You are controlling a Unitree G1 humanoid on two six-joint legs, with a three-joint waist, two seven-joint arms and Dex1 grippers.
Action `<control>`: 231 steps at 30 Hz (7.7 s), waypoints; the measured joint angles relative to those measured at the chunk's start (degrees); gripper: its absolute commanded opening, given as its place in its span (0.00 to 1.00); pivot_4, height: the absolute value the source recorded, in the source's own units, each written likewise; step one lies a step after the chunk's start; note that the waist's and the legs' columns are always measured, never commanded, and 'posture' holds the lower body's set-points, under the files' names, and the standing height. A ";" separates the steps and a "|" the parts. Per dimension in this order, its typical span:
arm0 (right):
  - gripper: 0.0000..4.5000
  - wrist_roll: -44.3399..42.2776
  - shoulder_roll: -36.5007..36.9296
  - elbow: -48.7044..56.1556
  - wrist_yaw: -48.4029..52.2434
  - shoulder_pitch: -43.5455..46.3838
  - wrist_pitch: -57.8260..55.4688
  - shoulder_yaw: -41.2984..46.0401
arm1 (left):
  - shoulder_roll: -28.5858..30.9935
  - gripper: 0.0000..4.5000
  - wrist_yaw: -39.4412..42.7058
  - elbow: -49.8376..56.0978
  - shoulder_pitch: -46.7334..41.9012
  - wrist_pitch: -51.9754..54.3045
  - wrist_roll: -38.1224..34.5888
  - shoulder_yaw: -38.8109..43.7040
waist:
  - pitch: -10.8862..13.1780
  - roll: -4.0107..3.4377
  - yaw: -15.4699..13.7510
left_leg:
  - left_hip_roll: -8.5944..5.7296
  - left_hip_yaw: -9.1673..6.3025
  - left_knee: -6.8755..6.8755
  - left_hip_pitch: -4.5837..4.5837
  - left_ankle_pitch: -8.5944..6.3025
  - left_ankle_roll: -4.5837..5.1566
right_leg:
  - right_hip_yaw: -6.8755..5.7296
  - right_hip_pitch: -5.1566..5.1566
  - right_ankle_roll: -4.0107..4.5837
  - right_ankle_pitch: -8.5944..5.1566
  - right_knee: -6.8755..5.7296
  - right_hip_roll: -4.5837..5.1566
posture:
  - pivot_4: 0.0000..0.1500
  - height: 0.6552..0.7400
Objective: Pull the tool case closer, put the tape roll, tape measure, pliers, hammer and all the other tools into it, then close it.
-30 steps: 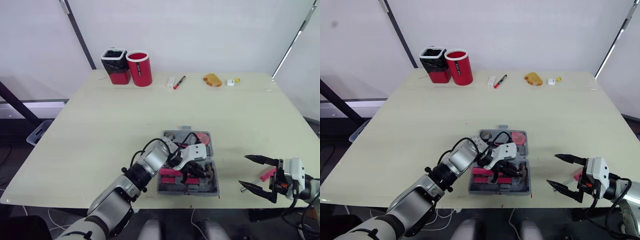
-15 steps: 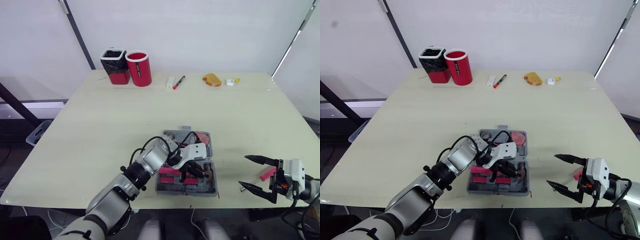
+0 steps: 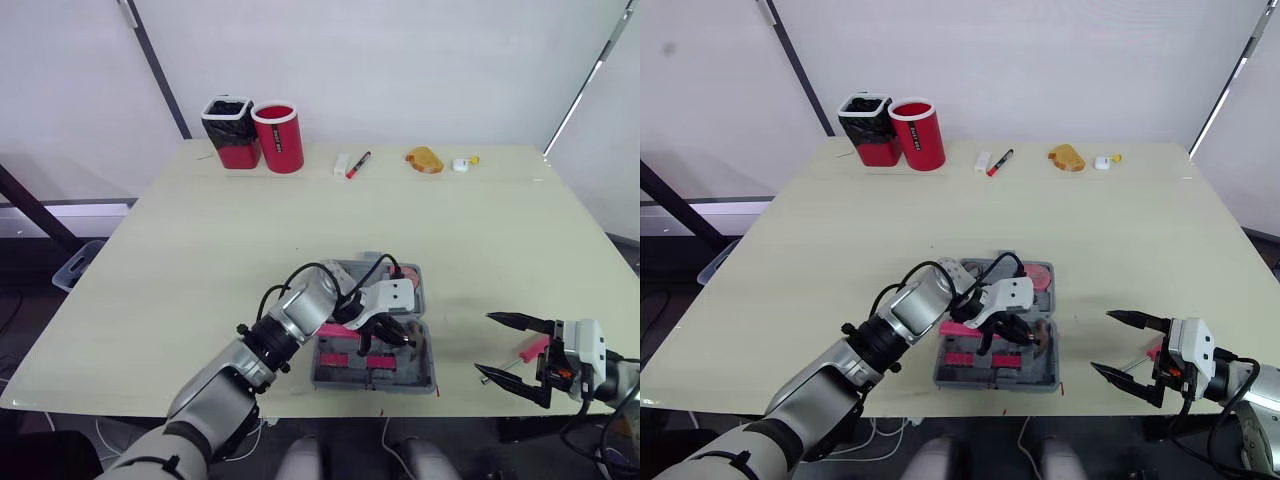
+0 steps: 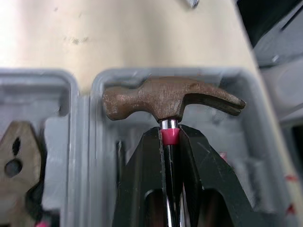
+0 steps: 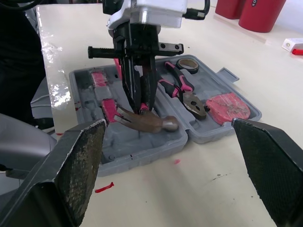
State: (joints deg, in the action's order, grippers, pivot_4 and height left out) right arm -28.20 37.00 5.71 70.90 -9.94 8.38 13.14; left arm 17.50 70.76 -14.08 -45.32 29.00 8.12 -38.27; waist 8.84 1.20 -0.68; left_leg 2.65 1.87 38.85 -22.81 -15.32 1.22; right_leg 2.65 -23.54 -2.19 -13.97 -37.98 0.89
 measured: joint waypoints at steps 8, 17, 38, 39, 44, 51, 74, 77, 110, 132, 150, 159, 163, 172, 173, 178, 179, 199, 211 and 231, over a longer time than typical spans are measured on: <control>1.00 0.17 -0.07 -0.34 -0.03 0.02 0.76 -0.98 | -0.68 0.02 -0.77 1.32 -0.80 -0.24 3.42 -2.54 | 0.00 0.00 0.01 | 0.00 0.01 0.00 0.01 0.00 0.00 | 0.00 0.00 0.01 0.00 0.00 0.00 | 1.00 1.00; 1.00 0.19 -0.32 -0.79 -0.14 -0.03 1.17 -1.11 | -2.39 0.02 -1.18 2.10 -0.90 3.53 3.95 -2.77 | 0.00 0.00 0.01 | 0.00 0.01 0.00 0.00 0.00 0.00 | 0.01 0.00 0.00 0.00 0.00 0.00 | 1.00 1.00; 1.00 0.11 -0.27 -1.34 0.42 0.03 1.20 -1.14 | -1.28 0.68 -1.59 3.80 -1.19 4.28 2.61 -1.27 | 0.00 0.00 0.01 | 0.00 0.00 0.00 0.00 0.00 0.00 | 0.00 0.00 0.00 0.00 0.00 0.00 | 1.00 1.00; 1.00 0.11 -0.27 -1.34 0.49 0.05 1.20 -1.14 | -1.13 0.68 -1.44 4.18 -1.44 4.20 2.02 -0.54 | 0.00 0.00 0.00 | 0.00 0.00 0.00 0.00 0.00 0.00 | 0.00 0.00 0.01 0.00 0.00 0.00 | 1.00 1.00; 1.00 0.10 -0.25 -1.38 0.61 0.15 1.17 -1.14 | -0.02 0.68 -1.10 4.59 -2.74 1.83 -2.04 4.99 | 0.00 -0.01 0.06 | 0.00 0.00 0.00 0.01 0.00 0.00 | 0.00 0.00 0.00 0.00 -0.01 0.00 | 1.00 1.00; 1.00 0.11 -0.26 -1.40 0.44 0.31 1.14 -1.25 | 2.13 0.68 0.41 2.30 0.22 -7.43 -9.71 13.68 | -0.03 -0.05 0.20 | 0.01 0.00 0.00 0.05 0.00 0.00 | 0.00 0.00 0.01 0.00 -0.03 0.00 | 1.00 1.00; 1.00 -0.24 0.07 -1.27 0.20 0.42 0.61 -1.56 | 6.09 0.04 4.10 -10.16 8.89 -24.05 -12.54 17.35 | -0.03 -0.06 0.00 | 0.01 0.02 0.09 0.00 0.00 0.00 | -0.01 0.02 0.00 0.01 -0.03 0.01 | 1.00 1.00; 1.00 -0.24 0.09 -1.30 0.55 1.44 0.60 -1.56 | 5.28 0.04 4.06 -11.38 9.19 -25.51 -11.75 16.73 | -0.03 -0.06 0.00 | 0.01 0.03 0.09 0.01 0.00 0.00 | -0.01 0.02 0.00 0.01 -0.03 0.01 | 1.00 1.00; 1.00 -0.28 0.13 -1.39 0.69 0.48 0.60 -1.46 | 2.61 0.04 2.41 -17.07 12.80 -37.16 -7.33 15.04 | -0.31 -0.34 -0.22 | -0.04 -0.01 0.10 0.08 0.00 0.00 | 0.02 0.14 -0.01 0.01 0.00 0.02 | 1.00 1.00; 1.00 -3.64 -0.41 -2.67 -3.19 0.08 -2.30 1.19 | 8.64 0.04 -1.65 -0.30 21.02 -25.13 -22.75 33.17 | -0.32 -0.39 0.25 | 0.02 -0.05 0.20 0.01 0.00 0.00 | 0.02 0.10 -0.01 0.01 -0.04 -0.01 | 1.00 1.00; 1.00 -2.05 -2.56 -14.83 -8.77 -12.73 1.58 13.98 | 20.12 0.99 -8.59 6.71 51.91 -22.22 -32.56 57.94 | -0.31 -0.40 0.03 | 0.14 0.21 0.07 0.10 -0.01 -0.01 | 0.09 0.04 0.23 -0.15 0.02 0.10 | 1.00 1.00; 1.00 -3.59 -2.85 -18.05 -8.96 -17.47 1.80 20.60 | 18.61 0.99 -9.92 9.07 65.24 -23.72 -35.43 65.70 | -0.34 -0.32 0.22 | 0.49 0.73 -0.22 0.35 -0.03 -0.02 | 0.42 -0.02 0.01 -0.29 0.10 0.11 | 1.00 1.00; 1.00 -3.51 -3.00 -20.35 -8.77 -17.86 1.98 21.09 | 18.34 0.99 -9.73 9.10 67.28 -24.47 -36.32 67.34 | -0.35 -0.28 0.06 | 0.51 0.78 -0.24 0.41 -0.03 -0.02 | 0.47 -0.12 0.00 -0.30 0.08 0.12 | 1.00 1.00; 1.00 -2.13 -4.72 -19.82 -10.63 -16.57 4.25 20.82 | 20.03 0.99 -8.62 8.94 62.17 -25.77 -36.34 66.04 | -0.36 -0.29 0.11 | 0.51 0.91 -0.35 0.44 -0.03 -0.02 | 0.56 -0.12 0.00 -0.30 0.08 0.07 | 1.00 1.00; 1.00 -2.02 -5.44 -18.25 -11.49 -16.59 4.05 20.42 | 20.51 0.99 -8.14 8.87 61.41 -25.97 -36.21 65.16 | -0.36 -0.30 0.10 | 0.51 0.91 -0.37 0.44 -0.03 -0.02 | 0.57 -0.12 0.00 -0.30 0.08 0.07 | 1.00 1.00; 1.00 -0.34 -9.02 -6.11 -19.48 -15.95 -0.54 15.77 | 23.48 0.99 -3.90 6.59 54.26 -27.28 -34.63 60.37 | -0.37 -0.30 0.11 | 0.51 0.94 -0.37 0.44 -0.03 -0.02 | 0.58 -0.13 0.01 -0.29 0.06 0.05 | 1.00 1.00; 1.00 0.16 -9.13 -5.34 -20.63 -15.63 -1.02 15.44 | 23.83 0.99 -3.32 6.58 53.72 -27.49 -34.54 59.99 | -0.38 -0.29 0.11 | 0.51 0.94 -0.37 0.43 -0.03 -0.02 | 0.59 -0.13 0.01 -0.29 0.08 0.05 | 1.00 1.00; 1.00 13.77 -25.07 12.50 -60.95 -9.43 -25.87 5.24 | 27.18 0.99 12.25 16.71 32.37 -22.19 -37.57 43.25 | -0.37 -0.27 1.31 | 0.33 0.85 -0.41 0.18 -0.02 -0.02 | 0.60 -0.34 0.24 -0.15 0.07 -0.05 | 1.00 1.00; 1.00 15.72 -31.34 8.69 -68.46 -3.45 -30.62 2.50 | 27.04 0.99 12.57 21.64 28.29 -18.98 -39.74 40.57 | -0.34 -0.29 1.71 | 0.34 0.84 -0.41 0.16 -0.02 -0.02 | 0.64 -0.36 0.24 -0.15 0.06 -0.09 | 1.00 1.00; 0.70 17.39 -30.74 6.84 -69.96 -0.19 -32.91 1.39 | 26.46 1.00 11.03 22.46 28.28 -18.54 -40.13 40.50 | -0.34 -0.28 1.74 | 0.33 0.85 -0.41 0.17 -0.02 -0.01 | 0.66 -0.36 0.24 -0.15 0.06 -0.10 | 1.00 1.00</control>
State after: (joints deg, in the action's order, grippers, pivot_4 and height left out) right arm -10.82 6.26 12.54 0.94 -10.12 -24.54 14.53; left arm 43.96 81.79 8.38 -17.05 10.46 -32.01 2.23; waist 8.50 0.92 1.06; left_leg 2.98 2.72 38.44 -22.65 -15.34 1.21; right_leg 3.30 -23.90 -1.96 -14.12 -37.92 0.79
